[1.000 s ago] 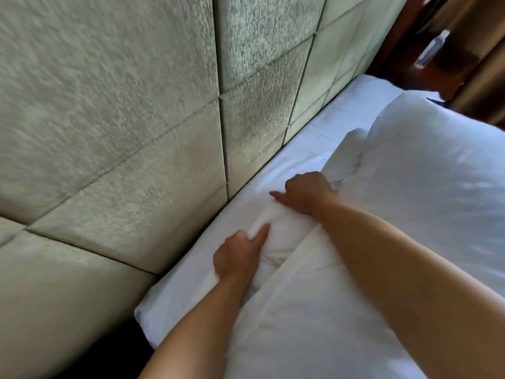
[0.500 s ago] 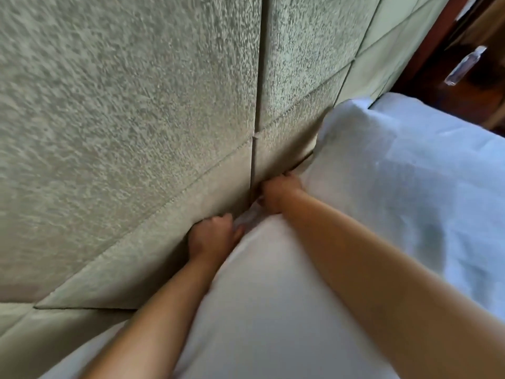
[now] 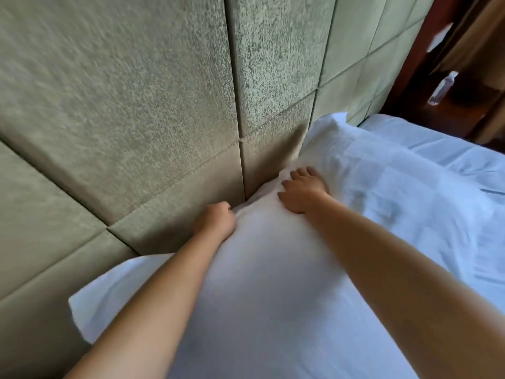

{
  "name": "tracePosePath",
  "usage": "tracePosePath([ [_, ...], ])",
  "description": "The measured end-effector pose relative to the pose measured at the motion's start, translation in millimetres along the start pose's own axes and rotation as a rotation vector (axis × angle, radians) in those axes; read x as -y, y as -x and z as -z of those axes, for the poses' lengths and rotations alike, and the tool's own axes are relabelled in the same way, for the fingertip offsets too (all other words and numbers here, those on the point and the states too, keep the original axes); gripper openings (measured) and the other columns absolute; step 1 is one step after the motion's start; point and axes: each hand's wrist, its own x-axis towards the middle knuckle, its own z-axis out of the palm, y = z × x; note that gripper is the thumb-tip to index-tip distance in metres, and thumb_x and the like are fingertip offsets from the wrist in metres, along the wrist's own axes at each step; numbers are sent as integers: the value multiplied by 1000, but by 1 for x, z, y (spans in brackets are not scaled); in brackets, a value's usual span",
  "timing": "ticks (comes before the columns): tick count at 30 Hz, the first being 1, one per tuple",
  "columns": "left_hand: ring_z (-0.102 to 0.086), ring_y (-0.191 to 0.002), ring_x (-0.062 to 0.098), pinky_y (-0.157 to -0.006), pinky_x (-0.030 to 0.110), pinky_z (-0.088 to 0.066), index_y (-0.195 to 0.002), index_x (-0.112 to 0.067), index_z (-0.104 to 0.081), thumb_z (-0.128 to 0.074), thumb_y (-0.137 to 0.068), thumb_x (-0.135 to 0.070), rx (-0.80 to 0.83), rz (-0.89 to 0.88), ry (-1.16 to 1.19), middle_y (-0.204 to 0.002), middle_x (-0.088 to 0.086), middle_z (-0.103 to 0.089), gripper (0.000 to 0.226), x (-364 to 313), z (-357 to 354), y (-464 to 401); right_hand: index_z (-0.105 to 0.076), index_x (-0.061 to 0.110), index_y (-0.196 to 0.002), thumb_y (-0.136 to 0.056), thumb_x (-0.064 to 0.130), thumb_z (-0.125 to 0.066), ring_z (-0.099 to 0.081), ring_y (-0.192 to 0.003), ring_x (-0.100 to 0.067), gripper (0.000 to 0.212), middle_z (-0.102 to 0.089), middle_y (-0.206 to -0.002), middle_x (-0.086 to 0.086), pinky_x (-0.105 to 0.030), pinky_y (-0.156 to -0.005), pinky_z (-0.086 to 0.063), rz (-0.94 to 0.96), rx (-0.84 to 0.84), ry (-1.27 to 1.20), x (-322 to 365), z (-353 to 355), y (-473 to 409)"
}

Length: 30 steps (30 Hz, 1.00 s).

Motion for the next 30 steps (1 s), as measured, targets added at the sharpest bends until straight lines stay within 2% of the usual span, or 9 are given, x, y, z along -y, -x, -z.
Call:
tracePosePath([
  [6,-46,-126,29,-104,39,-38,-134,-23,-48,-23,-100,-34,-104,-121,-84,-140,7,-49,45,-25,-1,119,-29,25,-148,-99,45,-18,-6,-147,-21,54,-14,-159,-8,-37,-119,1,3,-75,-270,-6,-3,130],
  [13,4,-148,20,-117,52,3,-152,-36,-5,-15,-101,-45,-81,-132,-256,-161,0,3,53,-31,-39,269,-4,30,-153,-100,48,-16,9,-148,-16,57,7,-161,-1,-38,-119,8,-22,-148,-515,13,-67,286],
  [19,23,-144,19,-115,58,0,-149,-41,6,-12,-101,-44,-11,-146,-235,-157,-6,23,52,-19,-86,357,2,32,-152,-78,62,6,12,-147,-16,80,11,-161,0,-41,-117,9,-67,-190,-603,43,-131,379],
  [21,21,-145,18,-116,56,-9,-150,-40,5,-20,-101,-46,-29,-108,-95,-158,-6,22,55,-17,-97,376,1,34,-152,-91,62,-16,10,-148,-17,70,11,-161,0,-41,-118,4,-184,-193,-751,48,-142,398],
  [23,8,-147,22,-115,51,-19,-152,-35,1,-35,-98,-49,-110,-14,136,-160,0,15,66,-16,-108,391,-3,33,-152,-91,57,-45,-7,-147,-23,78,0,-160,-5,-40,-118,-11,-430,-214,-1142,55,-145,411],
  [25,-16,-143,33,-113,46,-28,-153,-28,-2,-48,-92,-52,-146,181,419,-159,11,1,80,-20,-115,402,-8,31,-151,-83,54,-63,-42,-130,-32,91,-26,-146,-7,-41,-105,-41,-757,-40,-1807,62,-137,413],
  [26,-27,-138,36,-108,45,-36,-153,-26,-4,-53,-88,-54,-130,297,578,-156,14,-8,86,-23,-117,406,-16,28,-149,-80,52,-68,-59,-107,-30,90,-40,-128,-6,-39,-85,-53,-846,83,-2113,65,-136,412],
  [28,-43,-127,35,-95,44,-50,-151,-25,-11,-63,-82,-55,-76,463,921,-148,14,-29,91,-29,-119,410,-46,18,-127,-78,47,-73,-55,-56,-17,63,-51,-84,-4,-23,-47,-47,-840,295,-2391,63,-137,412],
  [30,-50,-118,31,-88,42,-54,-145,-21,-22,-68,-77,-57,-53,543,1118,-138,10,-43,89,-33,-115,413,-57,15,-97,-79,38,-74,-42,-42,-10,34,-45,-65,-1,-18,-37,-33,-716,389,-2356,64,-129,412],
])
